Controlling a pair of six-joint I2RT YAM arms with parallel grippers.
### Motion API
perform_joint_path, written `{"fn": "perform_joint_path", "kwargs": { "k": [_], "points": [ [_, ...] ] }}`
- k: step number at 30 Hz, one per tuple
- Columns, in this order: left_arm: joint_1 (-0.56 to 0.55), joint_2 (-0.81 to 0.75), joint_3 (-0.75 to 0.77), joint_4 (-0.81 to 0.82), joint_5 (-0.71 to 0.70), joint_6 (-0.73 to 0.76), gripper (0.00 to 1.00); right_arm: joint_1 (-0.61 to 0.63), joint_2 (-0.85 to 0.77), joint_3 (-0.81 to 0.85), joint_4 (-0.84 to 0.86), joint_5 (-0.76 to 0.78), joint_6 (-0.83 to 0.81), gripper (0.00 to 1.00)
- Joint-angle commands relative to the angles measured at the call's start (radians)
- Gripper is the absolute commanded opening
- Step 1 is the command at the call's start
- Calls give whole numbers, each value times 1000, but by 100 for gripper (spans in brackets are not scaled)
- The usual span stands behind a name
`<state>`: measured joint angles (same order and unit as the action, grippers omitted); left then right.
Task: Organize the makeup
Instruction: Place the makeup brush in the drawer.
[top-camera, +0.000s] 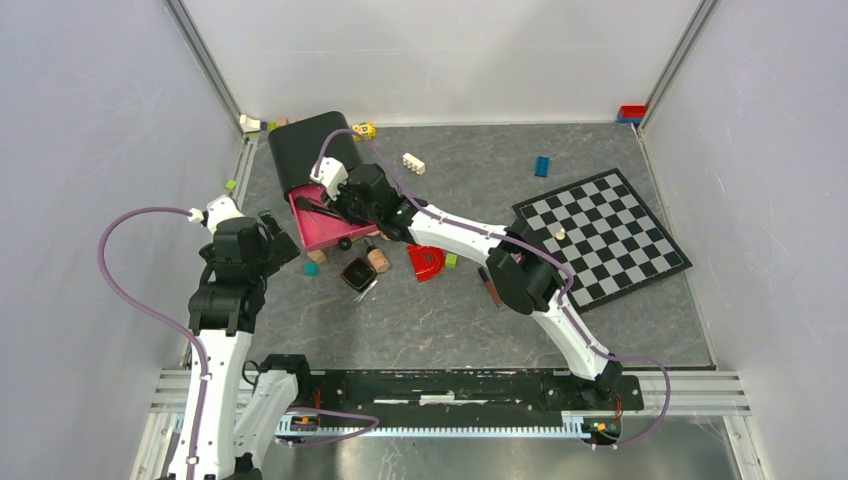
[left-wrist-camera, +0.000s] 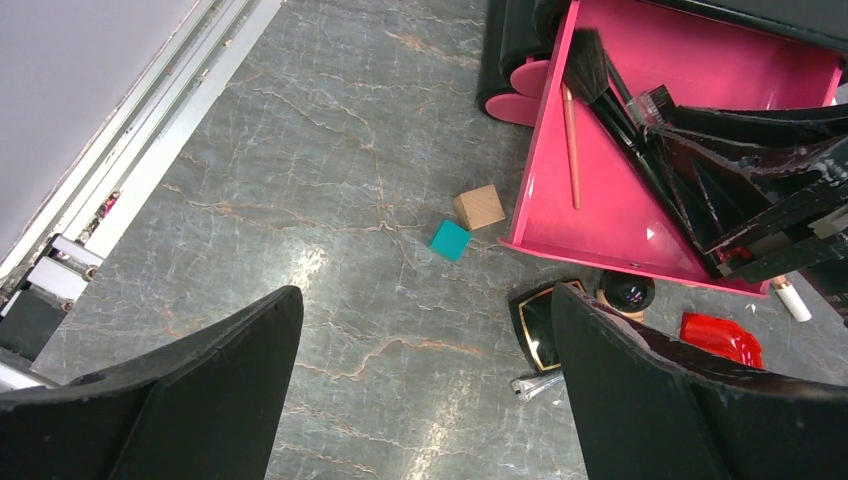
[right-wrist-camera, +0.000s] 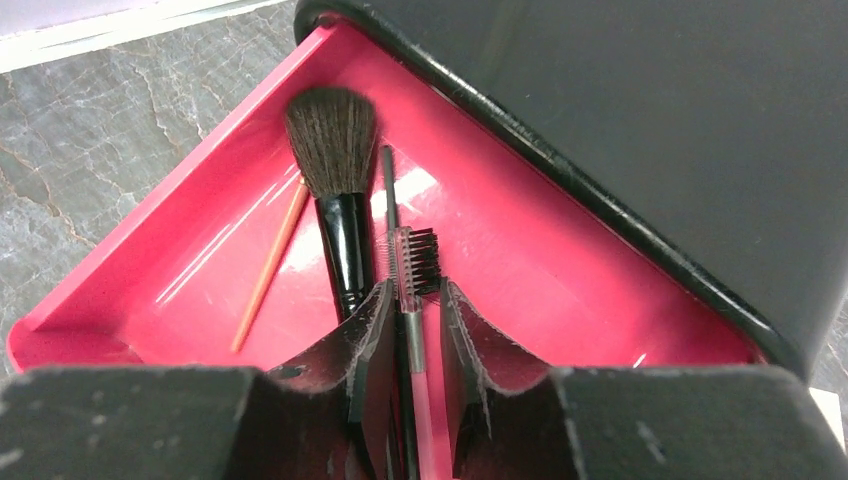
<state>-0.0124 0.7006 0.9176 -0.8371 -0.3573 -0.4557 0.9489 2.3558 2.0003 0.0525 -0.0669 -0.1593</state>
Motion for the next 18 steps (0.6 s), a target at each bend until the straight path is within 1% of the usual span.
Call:
{"fn": "perform_joint_path", "kwargs": {
  "k": [1,4,8,15,18],
  "points": [
    [6,3,23,12,7,-8,100,6,-91,-25,43,-5,-9,29],
    [8,6,23,12,9,-9,100,5,-131,-41,54,-8,-8,32],
    [8,7,23,12,8,-9,100,5,-179,-51,55,-12,-7,38],
    [8,4,23,12,8,-9,100,6,-277,-117,56,-24,8,41],
    [8,6,23,11,7,-8,100,1,-336,-178,30,55,19,41]
  ]
}}
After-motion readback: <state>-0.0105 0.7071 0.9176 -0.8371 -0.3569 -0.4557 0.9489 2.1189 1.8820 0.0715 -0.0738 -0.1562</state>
